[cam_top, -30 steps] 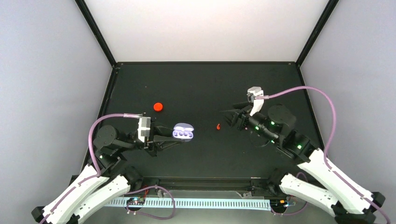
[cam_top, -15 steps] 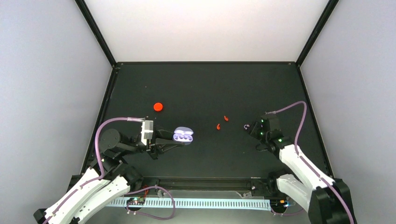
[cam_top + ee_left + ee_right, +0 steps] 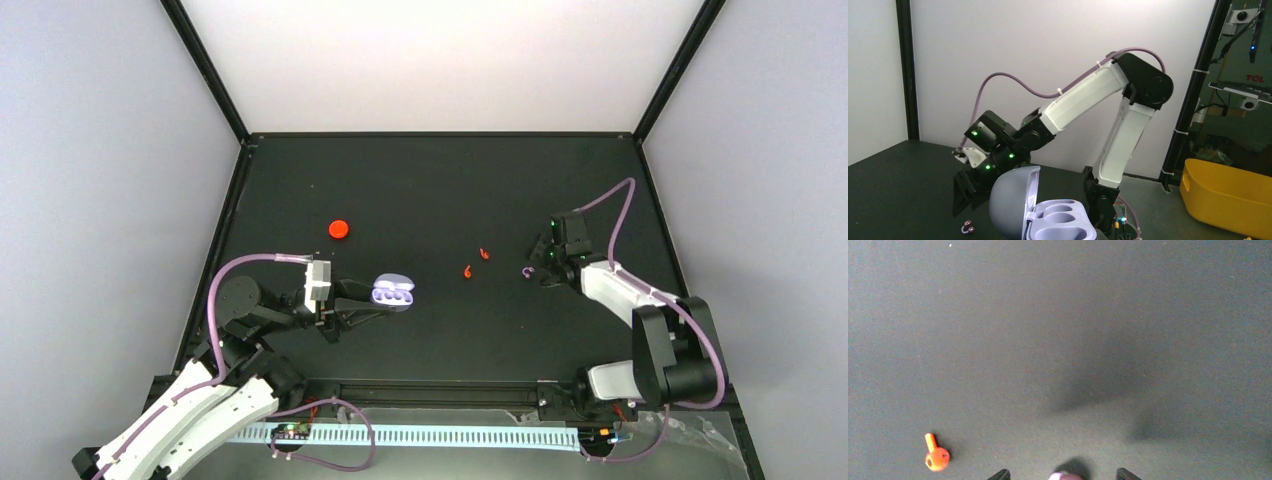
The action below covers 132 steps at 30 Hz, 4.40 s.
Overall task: Insert the wireless bluetooth earbuds into the charging case
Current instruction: Pick up the earbud from the center of the board.
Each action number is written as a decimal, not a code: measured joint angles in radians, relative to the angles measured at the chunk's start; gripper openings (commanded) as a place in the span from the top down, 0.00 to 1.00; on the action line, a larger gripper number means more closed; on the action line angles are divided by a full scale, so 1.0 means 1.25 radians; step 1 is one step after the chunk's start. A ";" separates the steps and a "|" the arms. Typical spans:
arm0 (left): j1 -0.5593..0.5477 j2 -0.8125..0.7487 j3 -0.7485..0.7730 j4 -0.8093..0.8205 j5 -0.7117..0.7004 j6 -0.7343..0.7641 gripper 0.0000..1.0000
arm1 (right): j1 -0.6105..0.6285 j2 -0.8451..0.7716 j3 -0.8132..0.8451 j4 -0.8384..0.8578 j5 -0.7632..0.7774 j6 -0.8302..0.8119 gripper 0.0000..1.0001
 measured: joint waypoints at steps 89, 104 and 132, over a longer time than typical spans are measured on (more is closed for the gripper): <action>0.000 -0.032 -0.004 -0.019 0.001 0.007 0.98 | 0.082 0.154 0.155 -0.190 0.006 -0.136 0.99; 0.000 -0.026 -0.004 -0.019 -0.006 0.007 0.98 | 0.165 -0.011 0.217 -0.260 0.086 -0.123 0.70; 0.000 -0.025 -0.004 -0.023 -0.007 0.009 0.98 | 0.112 0.219 0.186 -0.110 -0.023 -0.073 0.39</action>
